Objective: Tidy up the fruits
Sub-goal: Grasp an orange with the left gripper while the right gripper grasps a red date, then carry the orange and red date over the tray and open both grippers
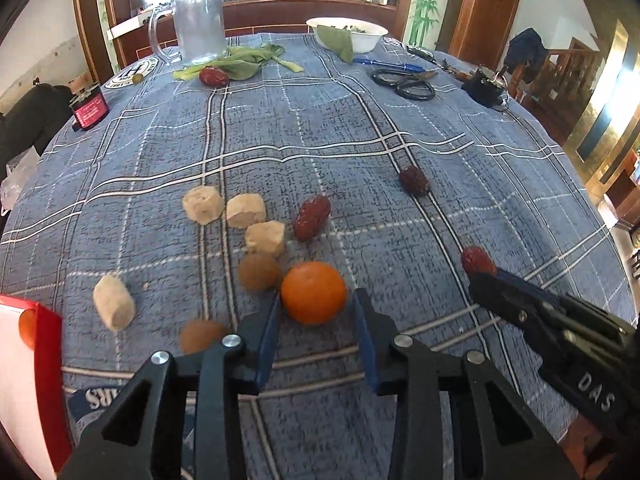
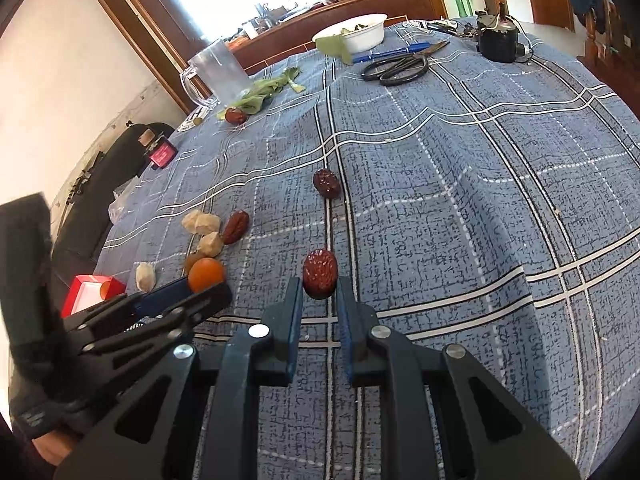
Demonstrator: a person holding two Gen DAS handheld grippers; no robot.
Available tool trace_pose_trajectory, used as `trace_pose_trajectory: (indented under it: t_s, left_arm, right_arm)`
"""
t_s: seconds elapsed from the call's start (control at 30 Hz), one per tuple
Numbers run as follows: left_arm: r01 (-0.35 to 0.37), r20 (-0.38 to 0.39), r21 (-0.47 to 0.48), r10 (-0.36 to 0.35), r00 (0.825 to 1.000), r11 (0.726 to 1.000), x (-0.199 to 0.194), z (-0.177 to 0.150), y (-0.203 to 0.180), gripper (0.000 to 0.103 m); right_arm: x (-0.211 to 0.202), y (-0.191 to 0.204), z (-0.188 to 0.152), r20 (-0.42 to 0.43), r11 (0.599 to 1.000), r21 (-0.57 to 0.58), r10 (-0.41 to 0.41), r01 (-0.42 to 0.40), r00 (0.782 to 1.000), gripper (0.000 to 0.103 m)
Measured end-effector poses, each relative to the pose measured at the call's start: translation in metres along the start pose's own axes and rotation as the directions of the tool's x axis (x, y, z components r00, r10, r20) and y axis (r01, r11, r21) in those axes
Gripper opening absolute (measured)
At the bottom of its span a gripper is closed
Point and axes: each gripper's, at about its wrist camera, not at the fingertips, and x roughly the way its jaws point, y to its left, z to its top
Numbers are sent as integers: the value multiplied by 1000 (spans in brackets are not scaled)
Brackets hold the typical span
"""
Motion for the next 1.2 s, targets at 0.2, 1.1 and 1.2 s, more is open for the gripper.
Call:
trace_pose_trajectory:
  t_s: [0.2, 1.1, 1.2]
  left_arm:
    - [3, 32, 22, -4, 999, 1000, 2, -2, -3, 29]
    - [-95, 228, -123, 121, 966, 988, -131, -81, 72, 28]
    - [-105, 241, -147, 138, 961, 984, -138, -84, 84, 28]
  right_arm:
    - [3, 0, 0, -12, 1000, 2, 10, -10, 1000, 19]
    - [-12, 24, -6, 103, 992, -116, 51, -39, 993, 19]
    - [-11, 27, -7, 113, 990, -138, 33, -18, 993, 19]
